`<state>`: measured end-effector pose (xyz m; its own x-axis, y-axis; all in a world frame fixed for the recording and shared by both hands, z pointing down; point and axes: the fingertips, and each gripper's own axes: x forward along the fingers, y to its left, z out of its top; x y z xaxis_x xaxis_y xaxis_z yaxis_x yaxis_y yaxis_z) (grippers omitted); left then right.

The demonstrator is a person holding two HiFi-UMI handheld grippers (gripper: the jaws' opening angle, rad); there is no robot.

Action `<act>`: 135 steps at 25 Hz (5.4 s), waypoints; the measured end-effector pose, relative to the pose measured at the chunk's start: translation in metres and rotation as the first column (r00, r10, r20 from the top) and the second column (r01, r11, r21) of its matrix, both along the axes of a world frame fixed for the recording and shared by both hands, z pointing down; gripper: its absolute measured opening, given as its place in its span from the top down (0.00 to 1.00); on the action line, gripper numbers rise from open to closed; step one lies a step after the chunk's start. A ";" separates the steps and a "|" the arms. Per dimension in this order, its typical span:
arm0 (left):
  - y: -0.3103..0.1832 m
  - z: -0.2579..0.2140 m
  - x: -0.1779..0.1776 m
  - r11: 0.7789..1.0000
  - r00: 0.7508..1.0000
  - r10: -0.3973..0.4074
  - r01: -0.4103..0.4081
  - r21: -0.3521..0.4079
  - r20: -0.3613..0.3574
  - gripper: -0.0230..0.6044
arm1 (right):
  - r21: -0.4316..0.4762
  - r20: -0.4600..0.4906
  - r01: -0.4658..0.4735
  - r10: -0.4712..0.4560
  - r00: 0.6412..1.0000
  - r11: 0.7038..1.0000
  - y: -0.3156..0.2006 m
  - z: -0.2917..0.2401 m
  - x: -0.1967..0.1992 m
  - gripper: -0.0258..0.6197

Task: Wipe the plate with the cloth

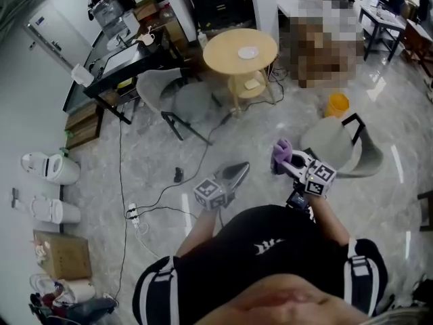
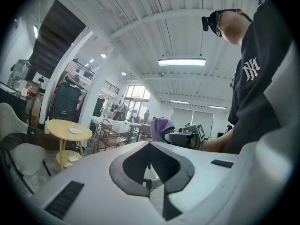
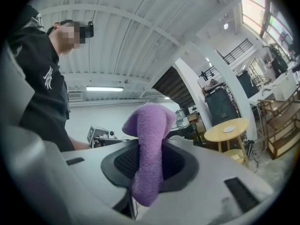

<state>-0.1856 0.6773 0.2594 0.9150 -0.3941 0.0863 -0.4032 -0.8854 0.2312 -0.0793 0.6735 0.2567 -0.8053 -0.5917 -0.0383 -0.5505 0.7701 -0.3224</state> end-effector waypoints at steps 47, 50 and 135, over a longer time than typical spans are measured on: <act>0.036 0.001 0.061 0.995 0.993 -0.103 0.102 0.008 0.066 0.94 | 0.031 0.072 -0.035 0.033 0.997 0.999 0.025 0.011 0.091 0.81; 0.035 0.000 0.063 0.994 0.992 -0.106 0.105 0.020 0.069 0.94 | 0.033 0.075 -0.037 0.035 0.997 0.999 0.025 0.014 0.093 0.81; -0.586 0.000 0.109 0.973 0.970 -0.231 0.232 -0.016 0.075 0.94 | 0.125 -0.151 -0.034 0.053 0.987 0.992 -0.571 -0.012 0.174 0.81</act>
